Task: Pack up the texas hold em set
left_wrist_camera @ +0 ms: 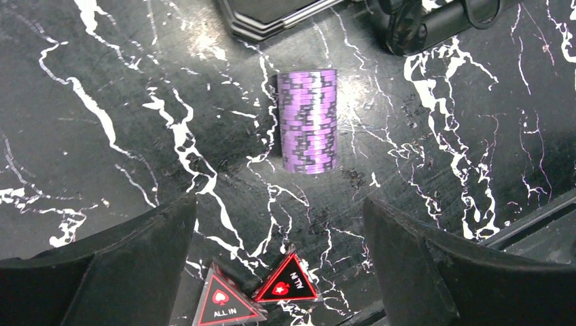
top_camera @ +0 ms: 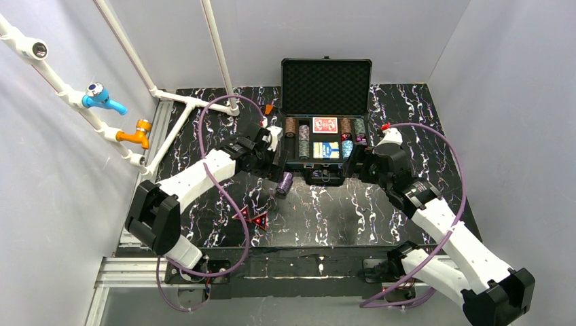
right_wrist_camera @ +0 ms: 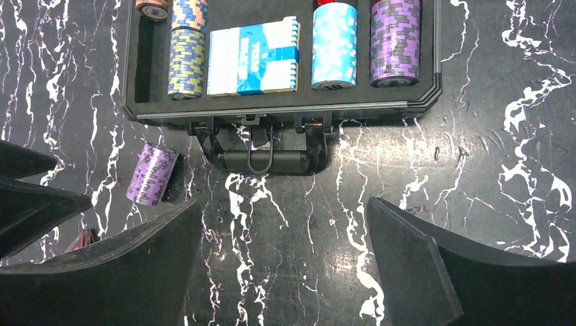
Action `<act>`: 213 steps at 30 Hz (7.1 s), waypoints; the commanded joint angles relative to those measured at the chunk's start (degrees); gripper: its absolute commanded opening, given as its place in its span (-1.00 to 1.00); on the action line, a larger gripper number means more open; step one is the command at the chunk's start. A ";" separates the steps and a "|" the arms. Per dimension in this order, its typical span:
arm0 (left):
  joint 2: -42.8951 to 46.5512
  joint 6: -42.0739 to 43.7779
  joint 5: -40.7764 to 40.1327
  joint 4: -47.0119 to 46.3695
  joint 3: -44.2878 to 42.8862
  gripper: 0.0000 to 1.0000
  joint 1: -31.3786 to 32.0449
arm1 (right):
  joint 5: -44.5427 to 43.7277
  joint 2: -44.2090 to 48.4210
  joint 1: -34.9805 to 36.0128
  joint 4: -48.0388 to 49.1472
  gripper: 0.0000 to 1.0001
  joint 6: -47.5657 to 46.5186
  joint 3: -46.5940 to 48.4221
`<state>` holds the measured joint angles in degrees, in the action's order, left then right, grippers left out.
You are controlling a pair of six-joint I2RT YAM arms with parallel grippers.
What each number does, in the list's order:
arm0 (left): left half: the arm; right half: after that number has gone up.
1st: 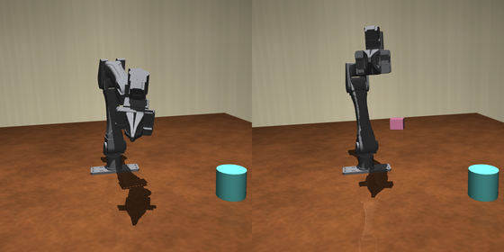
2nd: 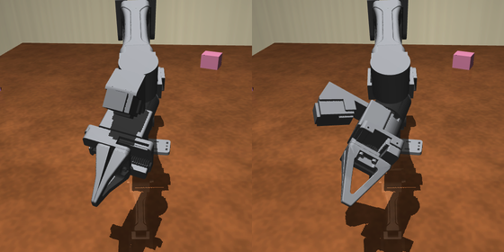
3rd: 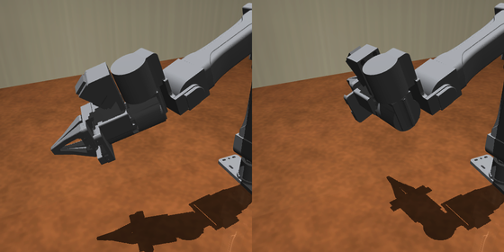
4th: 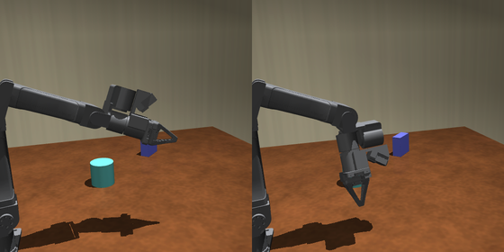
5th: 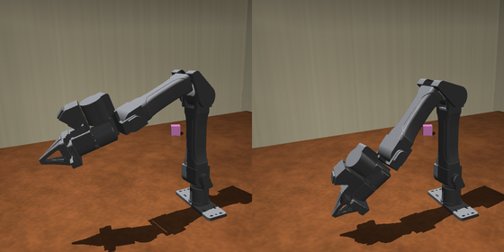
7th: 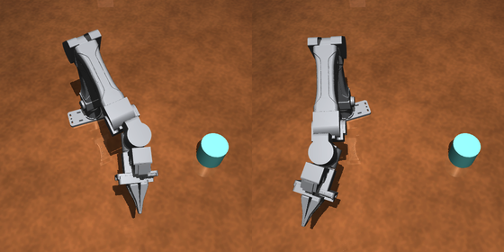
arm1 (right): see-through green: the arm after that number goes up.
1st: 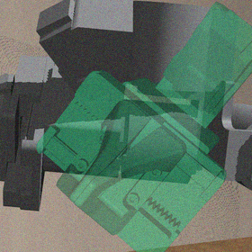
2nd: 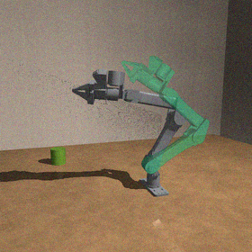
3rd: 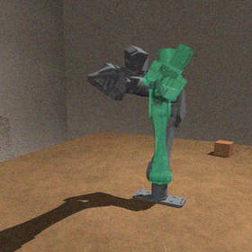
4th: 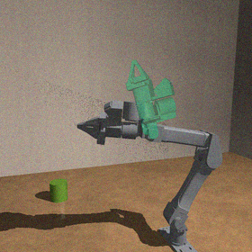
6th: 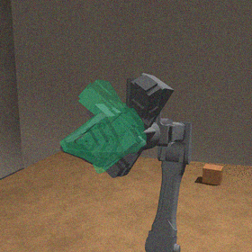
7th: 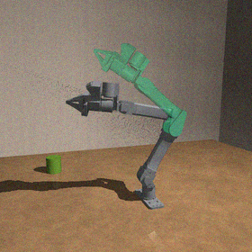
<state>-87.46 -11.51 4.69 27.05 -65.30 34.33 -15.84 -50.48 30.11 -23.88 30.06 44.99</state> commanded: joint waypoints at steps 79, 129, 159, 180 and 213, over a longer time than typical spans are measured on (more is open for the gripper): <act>-7.41 4.37 -6.27 -2.16 -1.61 -1.00 8.43 | -0.52 -2.46 -0.05 3.35 0.96 -0.43 -1.40; -28.32 -1.67 -18.69 16.30 -42.72 -1.00 4.80 | 1.55 0.73 -0.13 2.57 0.96 1.03 -3.04; -40.36 -11.91 -13.48 20.52 -56.36 -1.00 0.76 | 2.45 0.85 -0.10 3.40 0.96 1.49 -4.34; -38.45 -11.47 -14.12 20.26 -55.33 0.48 0.48 | 2.40 1.40 -0.12 2.44 0.96 1.64 -3.95; -23.16 -10.39 -5.39 1.97 -25.73 -0.59 0.65 | 4.01 0.65 -0.10 3.24 0.96 3.16 -4.82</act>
<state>-109.12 -21.23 -1.58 29.08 -90.35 35.05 -11.42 -50.83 30.11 -21.80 32.84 40.16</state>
